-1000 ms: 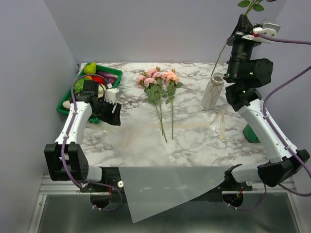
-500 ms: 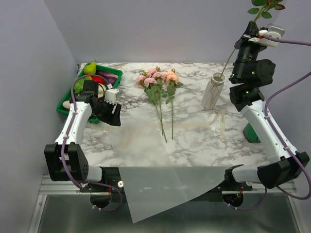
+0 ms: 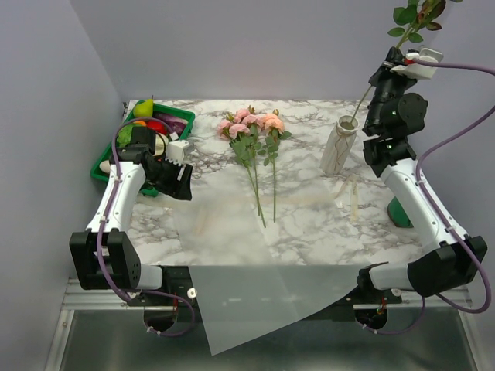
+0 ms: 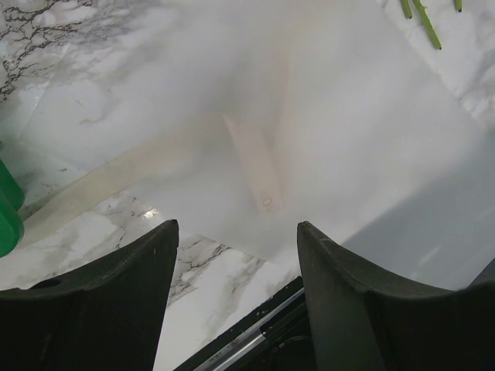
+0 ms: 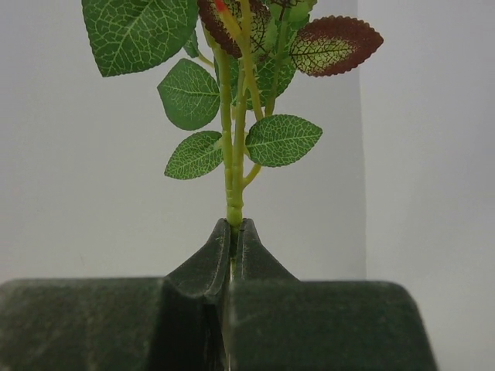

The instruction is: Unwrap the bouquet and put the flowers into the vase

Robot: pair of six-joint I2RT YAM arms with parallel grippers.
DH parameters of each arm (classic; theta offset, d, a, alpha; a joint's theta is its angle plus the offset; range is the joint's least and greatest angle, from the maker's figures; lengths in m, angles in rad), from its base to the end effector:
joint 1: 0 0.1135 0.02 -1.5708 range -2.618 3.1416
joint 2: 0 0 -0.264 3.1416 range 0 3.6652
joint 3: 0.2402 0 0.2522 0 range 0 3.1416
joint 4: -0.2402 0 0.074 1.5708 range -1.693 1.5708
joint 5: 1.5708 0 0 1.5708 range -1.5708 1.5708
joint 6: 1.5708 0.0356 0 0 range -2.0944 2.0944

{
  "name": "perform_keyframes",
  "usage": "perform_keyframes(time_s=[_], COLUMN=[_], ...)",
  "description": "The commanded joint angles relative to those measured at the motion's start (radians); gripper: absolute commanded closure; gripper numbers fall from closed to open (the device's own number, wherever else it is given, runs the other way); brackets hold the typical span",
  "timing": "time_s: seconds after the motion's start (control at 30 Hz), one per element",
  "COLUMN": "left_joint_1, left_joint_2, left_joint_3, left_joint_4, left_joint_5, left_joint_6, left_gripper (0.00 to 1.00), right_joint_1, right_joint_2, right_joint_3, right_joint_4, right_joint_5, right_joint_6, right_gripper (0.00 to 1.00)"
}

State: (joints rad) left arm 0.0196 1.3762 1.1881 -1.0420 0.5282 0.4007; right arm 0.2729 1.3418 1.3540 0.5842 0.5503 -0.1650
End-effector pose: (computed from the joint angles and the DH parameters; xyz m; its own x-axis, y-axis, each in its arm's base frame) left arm 0.2561 -0.0129 0.2869 -0.8086 0.3211 -0.4930 0.5070 0.8054 -0.3070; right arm 0.2849 0.0604 0.4922 0.5028 -0.0046 -0.8644 0.2732 0.9496 0.1538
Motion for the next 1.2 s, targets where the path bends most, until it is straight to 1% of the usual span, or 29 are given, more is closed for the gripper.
perform_keyframes(time_s=[0.0, 0.03, 0.1, 0.13, 0.27, 0.4, 0.53, 0.6, 0.73, 0.87, 0.97, 1.07, 1.1, 1.13, 1.17], left_joint_1=[0.009, 0.008, 0.009, 0.008, 0.008, 0.008, 0.008, 0.009, 0.008, 0.008, 0.009, 0.009, 0.009, 0.009, 0.009], left_joint_2=[-0.023, -0.025, -0.025, -0.025, -0.031, -0.046, -0.06, -0.063, -0.071, -0.083, -0.092, -0.097, -0.098, -0.098, -0.101], left_joint_3=[0.039, 0.041, 0.042, 0.042, 0.05, 0.044, 0.028, 0.021, 0.018, 0.015, 0.005, -0.004, -0.007, -0.008, -0.01], left_joint_4=[-0.024, -0.024, -0.024, -0.024, -0.027, -0.024, -0.016, -0.012, -0.012, -0.012, -0.01, -0.007, -0.007, -0.006, -0.006], left_joint_5=[0.019, 0.023, 0.023, 0.024, 0.026, 0.029, 0.033, 0.039, 0.047, 0.041, 0.036, 0.038, 0.038, 0.036, 0.036], left_joint_6=[0.003, 0.001, -0.003, -0.005, -0.011, -0.013, -0.017, -0.02, -0.023, -0.023, -0.025, -0.028, -0.03, -0.028, -0.031], left_gripper=[0.28, 0.28, 0.28, 0.28, 0.28, 0.28, 0.28, 0.28, 0.28, 0.28, 0.28, 0.28, 0.28, 0.28, 0.28], right_joint_1=[-0.006, -0.006, -0.006, -0.006, -0.006, -0.006, 0.0, 0.032, 0.11, 0.169, 0.216, 0.239, 0.242, 0.242, 0.242], right_joint_2=[0.04, 0.042, 0.036, 0.027, -0.019, -0.067, -0.139, -0.148, -0.133, -0.089, -0.009, 0.104, 0.134, 0.193, 0.219], right_joint_3=[0.054, 0.057, 0.06, 0.054, 0.01, -0.01, -0.068, -0.102, -0.115, -0.089, -0.03, 0.032, 0.052, 0.066, 0.091], right_joint_4=[-0.151, -0.185, -0.292, -0.317, -0.406, -0.527, -0.576, -0.583, -0.612, -0.656, -0.751, -0.863, -0.926, -0.951, -0.974], right_joint_5=[0.017, 0.023, 0.02, 0.014, -0.012, -0.084, -0.183, -0.228, -0.253, -0.308, -0.325, -0.345, -0.363, -0.374, -0.389], right_joint_6=[0.068, 0.106, 0.157, 0.206, 0.294, 0.363, 0.424, 0.418, 0.363, 0.352, 0.348, 0.383, 0.395, 0.416, 0.423], right_gripper=[0.8, 0.66, 0.52, 0.46, 0.43, 0.44, 0.49, 0.49, 0.48, 0.46, 0.44, 0.42, 0.42, 0.42, 0.42])
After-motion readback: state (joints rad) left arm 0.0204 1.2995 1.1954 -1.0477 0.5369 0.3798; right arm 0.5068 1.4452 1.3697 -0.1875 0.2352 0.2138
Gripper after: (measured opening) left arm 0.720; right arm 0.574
